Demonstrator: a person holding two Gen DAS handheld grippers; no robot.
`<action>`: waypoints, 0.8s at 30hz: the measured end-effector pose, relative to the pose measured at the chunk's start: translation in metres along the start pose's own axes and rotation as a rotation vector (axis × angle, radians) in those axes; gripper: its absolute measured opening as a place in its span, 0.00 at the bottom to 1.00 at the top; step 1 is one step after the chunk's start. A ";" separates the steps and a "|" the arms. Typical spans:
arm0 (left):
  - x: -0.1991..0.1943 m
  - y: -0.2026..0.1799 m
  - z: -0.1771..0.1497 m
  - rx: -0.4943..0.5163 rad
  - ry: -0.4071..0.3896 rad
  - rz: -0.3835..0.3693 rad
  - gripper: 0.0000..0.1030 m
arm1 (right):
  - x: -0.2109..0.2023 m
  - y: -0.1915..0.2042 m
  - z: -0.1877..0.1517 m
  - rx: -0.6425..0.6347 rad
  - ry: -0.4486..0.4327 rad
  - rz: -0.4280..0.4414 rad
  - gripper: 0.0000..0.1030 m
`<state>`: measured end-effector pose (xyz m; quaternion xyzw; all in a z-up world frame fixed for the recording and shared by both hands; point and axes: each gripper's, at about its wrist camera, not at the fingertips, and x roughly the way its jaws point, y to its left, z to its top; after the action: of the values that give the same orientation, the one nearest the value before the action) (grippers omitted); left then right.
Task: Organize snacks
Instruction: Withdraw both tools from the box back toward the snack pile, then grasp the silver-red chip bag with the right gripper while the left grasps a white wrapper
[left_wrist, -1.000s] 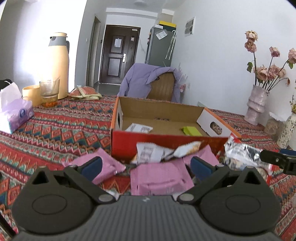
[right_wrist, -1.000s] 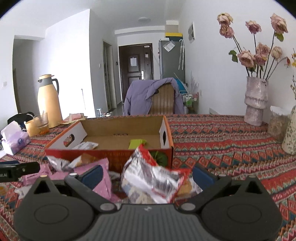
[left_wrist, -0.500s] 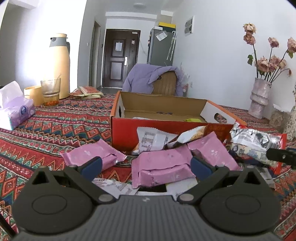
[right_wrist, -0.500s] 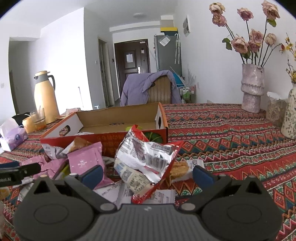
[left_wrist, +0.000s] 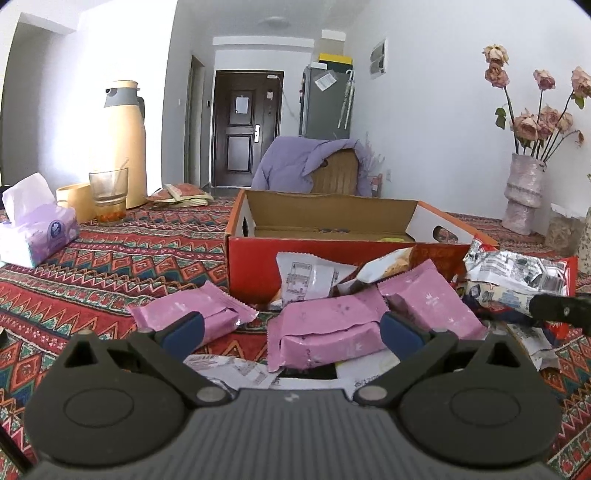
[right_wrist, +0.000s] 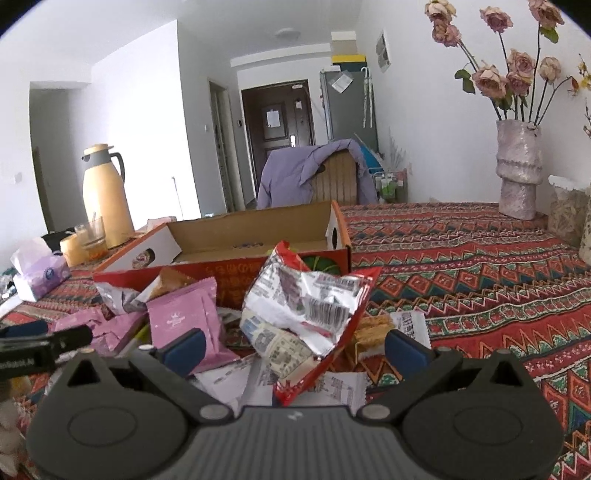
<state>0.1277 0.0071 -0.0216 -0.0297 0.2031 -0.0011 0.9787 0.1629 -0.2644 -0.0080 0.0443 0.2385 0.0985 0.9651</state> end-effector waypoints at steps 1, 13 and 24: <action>-0.001 0.001 0.000 -0.003 -0.005 0.004 1.00 | 0.000 0.002 -0.001 -0.011 -0.002 -0.008 1.00; -0.001 0.002 0.000 -0.008 -0.001 0.006 1.00 | 0.022 0.008 0.012 -0.040 0.010 -0.056 0.97; 0.000 0.003 -0.001 -0.018 0.007 -0.003 1.00 | 0.034 0.013 0.018 -0.073 0.015 -0.014 0.45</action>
<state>0.1270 0.0104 -0.0223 -0.0390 0.2064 -0.0006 0.9777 0.1984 -0.2450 -0.0061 0.0065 0.2423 0.1009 0.9649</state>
